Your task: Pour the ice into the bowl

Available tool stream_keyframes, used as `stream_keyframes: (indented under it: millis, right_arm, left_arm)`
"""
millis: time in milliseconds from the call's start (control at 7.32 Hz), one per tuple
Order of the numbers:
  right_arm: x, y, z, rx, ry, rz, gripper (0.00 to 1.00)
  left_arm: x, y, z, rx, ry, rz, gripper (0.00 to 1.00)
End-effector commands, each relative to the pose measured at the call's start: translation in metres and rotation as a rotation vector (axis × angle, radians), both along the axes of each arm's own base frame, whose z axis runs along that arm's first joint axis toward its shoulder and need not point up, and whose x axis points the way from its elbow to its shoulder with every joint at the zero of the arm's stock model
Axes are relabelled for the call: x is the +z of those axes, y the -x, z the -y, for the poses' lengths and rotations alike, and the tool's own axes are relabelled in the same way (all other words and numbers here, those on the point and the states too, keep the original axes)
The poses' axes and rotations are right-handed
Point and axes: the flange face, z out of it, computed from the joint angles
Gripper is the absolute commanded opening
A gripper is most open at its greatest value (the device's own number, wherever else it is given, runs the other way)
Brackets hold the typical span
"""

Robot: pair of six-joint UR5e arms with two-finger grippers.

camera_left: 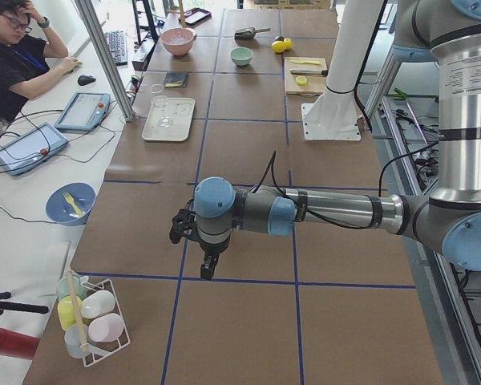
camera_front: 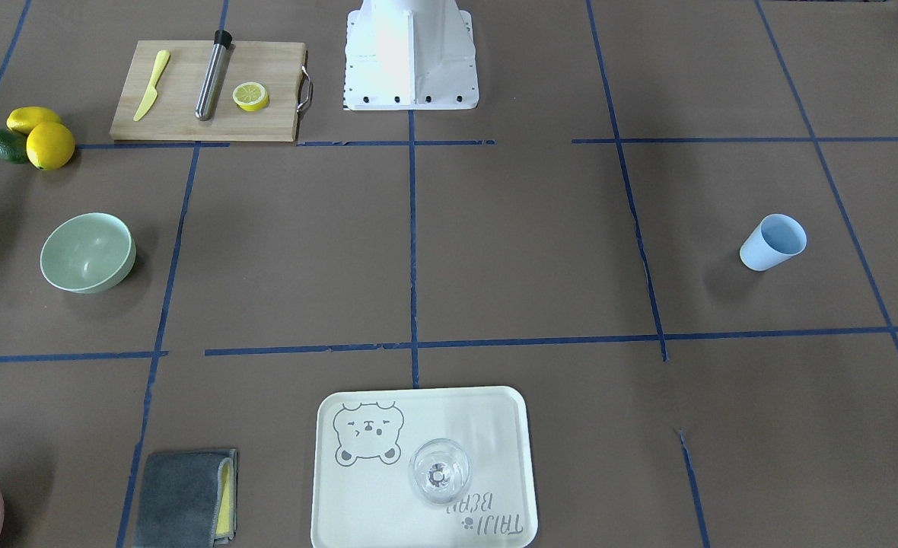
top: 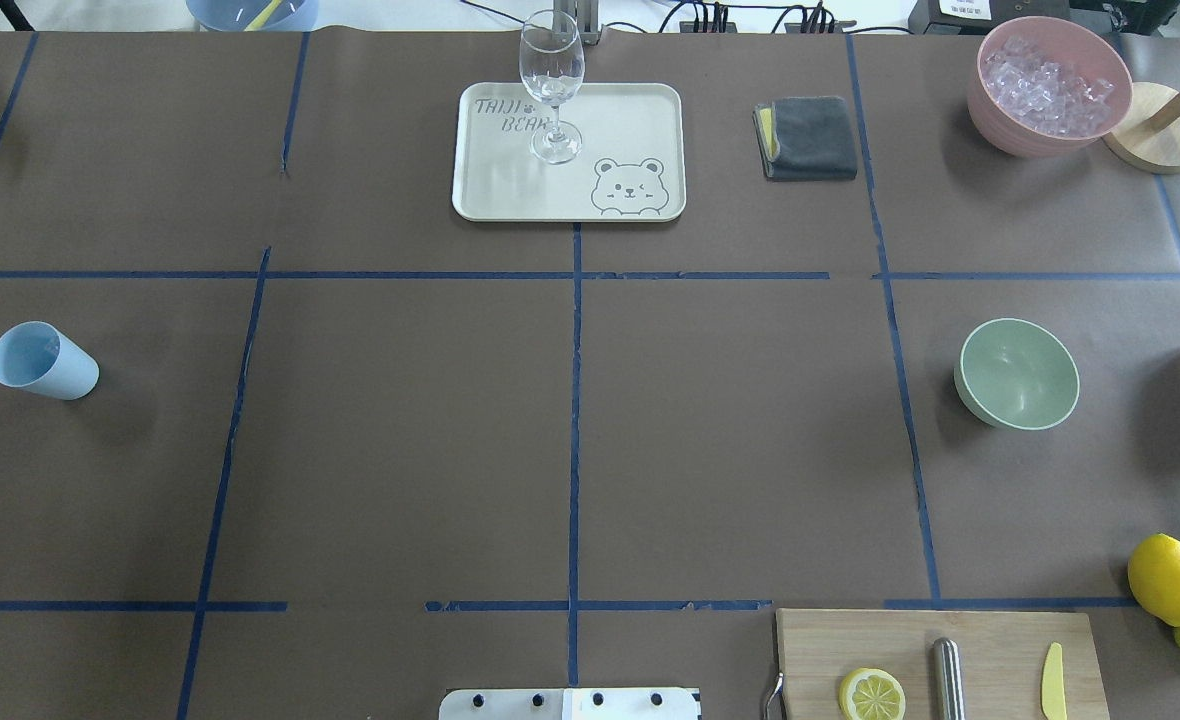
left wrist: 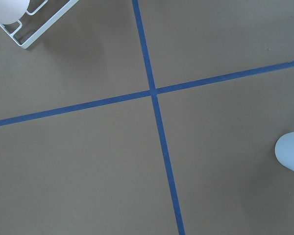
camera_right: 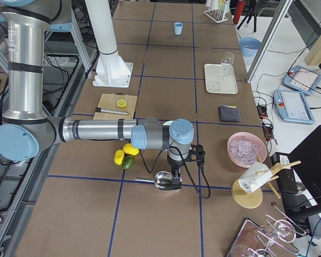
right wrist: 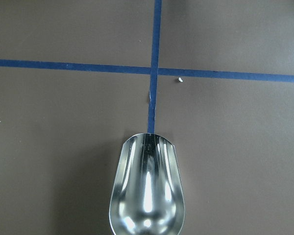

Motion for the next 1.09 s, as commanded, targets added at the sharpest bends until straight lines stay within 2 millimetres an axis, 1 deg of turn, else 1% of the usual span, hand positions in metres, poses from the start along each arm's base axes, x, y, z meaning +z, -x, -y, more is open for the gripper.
stream_keyframes:
  millis: [0,137,273,410,547,683,957]
  right_arm:
    - [0.0,0.001,0.0,-0.006,-0.006,-0.001,1.0]
    - [-0.004,0.001,0.002,-0.002,-0.012,-0.002,1.0]
    - [-0.014,0.003,0.009,-0.004,-0.035,0.0,1.0]
    - [-0.024,0.015,0.015,-0.025,-0.084,0.003,1.0]
    - [-0.037,0.021,0.023,-0.032,-0.155,0.009,1.0]
    - [-0.057,0.024,0.03,-0.036,-0.264,0.019,1.0]
    - [-0.07,0.029,0.03,-0.027,-0.316,0.045,1.0]
  left_arm:
    - [0.0,0.0,0.0,-0.003,0.002,0.0,1.0]
    - [-0.001,0.0,0.0,-0.003,-0.001,0.0,1.0]
    - [-0.001,0.0,0.0,-0.002,0.001,-0.001,1.0]
    - [0.0,0.0,0.0,-0.002,0.002,-0.001,1.0]
    - [-0.001,0.0,0.0,-0.002,-0.001,-0.001,1.0]
    - [-0.002,0.0,0.0,-0.002,-0.001,-0.001,1.0]
    - [-0.002,0.0,0.0,-0.002,-0.002,-0.001,1.0]
